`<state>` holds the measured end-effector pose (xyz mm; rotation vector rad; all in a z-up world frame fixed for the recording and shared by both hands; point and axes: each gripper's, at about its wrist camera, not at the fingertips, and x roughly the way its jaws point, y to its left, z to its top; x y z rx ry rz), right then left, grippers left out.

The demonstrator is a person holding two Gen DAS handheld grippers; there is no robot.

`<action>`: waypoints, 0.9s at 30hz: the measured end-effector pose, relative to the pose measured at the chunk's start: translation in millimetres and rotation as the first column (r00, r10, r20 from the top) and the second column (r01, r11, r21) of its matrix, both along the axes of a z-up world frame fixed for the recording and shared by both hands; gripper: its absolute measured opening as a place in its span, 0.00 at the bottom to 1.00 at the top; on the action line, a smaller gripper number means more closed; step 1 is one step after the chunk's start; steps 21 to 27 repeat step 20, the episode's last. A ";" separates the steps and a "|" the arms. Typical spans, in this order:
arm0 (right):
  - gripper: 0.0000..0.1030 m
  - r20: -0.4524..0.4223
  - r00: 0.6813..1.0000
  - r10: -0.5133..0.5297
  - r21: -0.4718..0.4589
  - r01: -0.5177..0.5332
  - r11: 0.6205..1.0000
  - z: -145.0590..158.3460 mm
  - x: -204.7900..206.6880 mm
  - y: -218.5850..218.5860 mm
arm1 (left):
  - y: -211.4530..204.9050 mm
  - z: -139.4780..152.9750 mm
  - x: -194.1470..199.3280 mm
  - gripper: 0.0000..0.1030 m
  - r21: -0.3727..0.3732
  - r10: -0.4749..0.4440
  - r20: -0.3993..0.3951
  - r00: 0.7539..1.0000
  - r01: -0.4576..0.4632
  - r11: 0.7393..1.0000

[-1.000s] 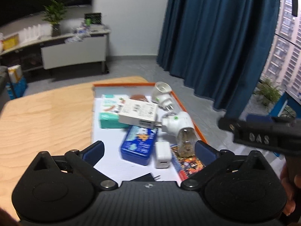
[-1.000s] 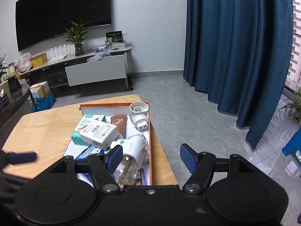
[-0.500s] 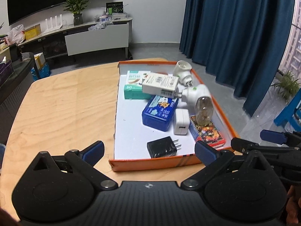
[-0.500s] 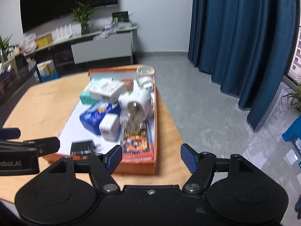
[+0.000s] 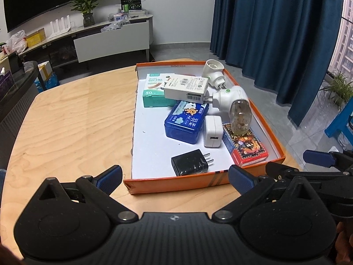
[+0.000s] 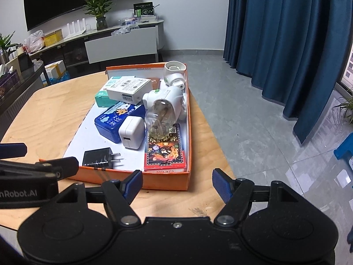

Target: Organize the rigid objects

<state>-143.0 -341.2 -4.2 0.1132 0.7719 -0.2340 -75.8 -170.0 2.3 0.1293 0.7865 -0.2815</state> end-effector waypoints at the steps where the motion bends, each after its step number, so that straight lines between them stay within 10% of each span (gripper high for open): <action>1: 0.80 -0.001 1.000 0.000 0.000 0.000 1.000 0.1 0.2 0.0 | -0.2 -0.4 0.0 1.00 0.002 -0.003 -0.001 1.000 0.003 1.000; 27: 0.81 -0.028 1.000 -0.007 0.014 0.007 1.000 -9.3 5.1 0.7 | 1.4 -6.5 3.2 1.00 -0.014 -0.005 -0.037 0.999 0.004 1.000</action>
